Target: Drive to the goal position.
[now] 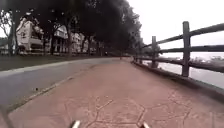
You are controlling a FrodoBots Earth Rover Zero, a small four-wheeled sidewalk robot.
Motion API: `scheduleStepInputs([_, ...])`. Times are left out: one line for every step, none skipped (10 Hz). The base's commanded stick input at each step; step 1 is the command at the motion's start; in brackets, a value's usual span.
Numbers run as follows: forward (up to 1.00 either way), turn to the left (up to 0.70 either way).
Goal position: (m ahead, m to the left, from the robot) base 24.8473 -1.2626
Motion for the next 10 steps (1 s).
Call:
scheduleStepInputs([0.7, 0.0])
scheduleStepInputs([0.7, -0.07])
scheduleStepInputs([0.7, -0.14])
scheduleStepInputs([0.7, -0.22])
scheduleStepInputs([0.7, 0.0])
scheduleStepInputs([0.7, -0.03])
scheduleStepInputs([0.7, -0.1])
scheduleStepInputs([0.7, -0.23])
scheduleStepInputs([0.7, -0.26])
scheduleStepInputs([0.7, -0.1])
